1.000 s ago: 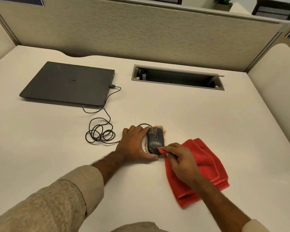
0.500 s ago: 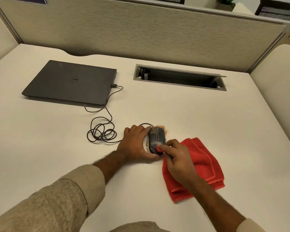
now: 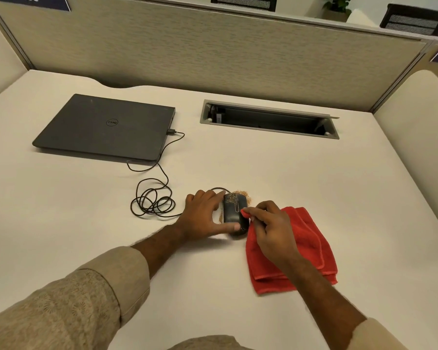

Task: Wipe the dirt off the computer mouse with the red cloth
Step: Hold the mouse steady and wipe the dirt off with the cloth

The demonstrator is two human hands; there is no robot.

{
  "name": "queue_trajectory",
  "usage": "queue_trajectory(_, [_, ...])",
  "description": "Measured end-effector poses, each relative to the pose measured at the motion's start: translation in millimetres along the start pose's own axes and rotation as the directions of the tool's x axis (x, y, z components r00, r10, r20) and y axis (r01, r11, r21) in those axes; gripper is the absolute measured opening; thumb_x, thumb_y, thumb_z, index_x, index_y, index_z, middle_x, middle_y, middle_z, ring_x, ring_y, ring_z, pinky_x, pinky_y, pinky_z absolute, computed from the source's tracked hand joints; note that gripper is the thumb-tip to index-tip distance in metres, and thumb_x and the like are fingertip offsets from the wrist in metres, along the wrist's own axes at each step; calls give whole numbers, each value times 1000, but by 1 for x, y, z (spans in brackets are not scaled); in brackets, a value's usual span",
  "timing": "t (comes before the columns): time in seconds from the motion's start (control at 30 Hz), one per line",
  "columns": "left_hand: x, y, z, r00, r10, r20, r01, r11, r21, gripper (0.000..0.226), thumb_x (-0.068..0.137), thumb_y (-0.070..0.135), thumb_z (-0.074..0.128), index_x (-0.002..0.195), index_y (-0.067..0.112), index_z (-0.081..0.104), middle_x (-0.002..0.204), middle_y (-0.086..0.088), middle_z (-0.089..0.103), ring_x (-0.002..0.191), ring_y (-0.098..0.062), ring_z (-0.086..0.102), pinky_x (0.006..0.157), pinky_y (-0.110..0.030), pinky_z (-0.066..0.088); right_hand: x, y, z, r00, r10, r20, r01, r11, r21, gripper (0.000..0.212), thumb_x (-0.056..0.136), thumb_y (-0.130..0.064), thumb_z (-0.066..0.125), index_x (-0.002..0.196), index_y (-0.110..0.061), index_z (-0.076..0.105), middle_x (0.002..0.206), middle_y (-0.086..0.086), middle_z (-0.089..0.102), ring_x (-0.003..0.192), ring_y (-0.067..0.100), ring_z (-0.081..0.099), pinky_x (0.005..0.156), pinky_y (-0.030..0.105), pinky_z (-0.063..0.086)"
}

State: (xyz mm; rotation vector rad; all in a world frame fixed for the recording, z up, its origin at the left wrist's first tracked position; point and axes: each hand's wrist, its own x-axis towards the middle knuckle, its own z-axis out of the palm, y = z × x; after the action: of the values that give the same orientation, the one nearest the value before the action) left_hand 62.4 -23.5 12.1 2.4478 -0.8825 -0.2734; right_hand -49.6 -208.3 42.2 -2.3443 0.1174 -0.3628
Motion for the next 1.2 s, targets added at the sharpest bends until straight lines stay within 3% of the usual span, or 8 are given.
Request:
queue_trajectory(0.1, [4, 1, -2, 998, -63, 2, 63, 995, -82, 86, 76, 82, 27, 141, 30, 47, 98, 9, 48, 101, -15, 42, 91, -36, 28, -2, 0, -2, 1000, -1, -15, 0, 1000, -6, 32, 89, -3, 58, 110, -23, 73, 91, -5, 59, 82, 17, 59, 75, 51, 49])
queue_trajectory(0.23, [6, 1, 0, 996, -84, 5, 84, 995, -58, 72, 83, 67, 38, 144, 29, 47, 100, 8, 51, 106, -17, 44, 90, -34, 26, -4, -5, 0, 999, -10, -42, 9, 1000, -29, 30, 89, -5, 60, 114, -18, 70, 95, -5, 63, 86, 15, 61, 77, 49, 49])
queue_trajectory(0.47, [8, 0, 2, 996, -85, -24, 83, 993, -82, 68, 80, 67, 44, 138, 32, 52, 98, 7, 54, 103, -17, 46, 87, -32, 25, -24, -11, 8, 995, -98, 10, 98, 975, -198, 28, 89, -7, 59, 112, -18, 70, 94, -1, 62, 80, 18, 57, 72, 38, 41])
queue_trajectory(0.63, [7, -1, 5, 995, -82, -52, 78, 994, -75, 76, 76, 75, 37, 138, 34, 52, 95, 10, 52, 101, -16, 45, 85, -32, 24, -28, -11, -4, 972, -167, 165, 202, 954, -221, 28, 87, -8, 61, 109, -22, 72, 97, -3, 64, 80, 18, 58, 71, 36, 40])
queue_trajectory(0.83, [7, -3, 7, 996, -57, -69, 51, 996, -77, 82, 74, 78, 31, 141, 34, 50, 98, 11, 51, 101, -13, 43, 85, -32, 23, -6, -17, -7, 997, -74, 24, 77, 984, -162, 25, 89, -6, 60, 107, -19, 73, 93, -1, 62, 78, 19, 60, 71, 44, 47])
queue_trajectory(1.07, [7, -3, 7, 996, -63, -61, 59, 995, -75, 69, 82, 69, 43, 140, 34, 52, 98, 12, 50, 104, -16, 46, 88, -33, 25, -32, -29, 9, 964, -196, 182, 242, 929, -280, 27, 86, -9, 61, 109, -21, 71, 97, -2, 62, 81, 17, 55, 69, 33, 39])
queue_trajectory(1.2, [7, -3, 7, 997, -53, -53, 49, 997, -66, 82, 74, 78, 30, 140, 34, 52, 99, 11, 50, 103, -16, 45, 88, -33, 26, -18, -29, -2, 984, -138, 115, 163, 957, -239, 27, 87, -10, 58, 106, -23, 71, 95, -2, 62, 79, 16, 56, 70, 34, 37])
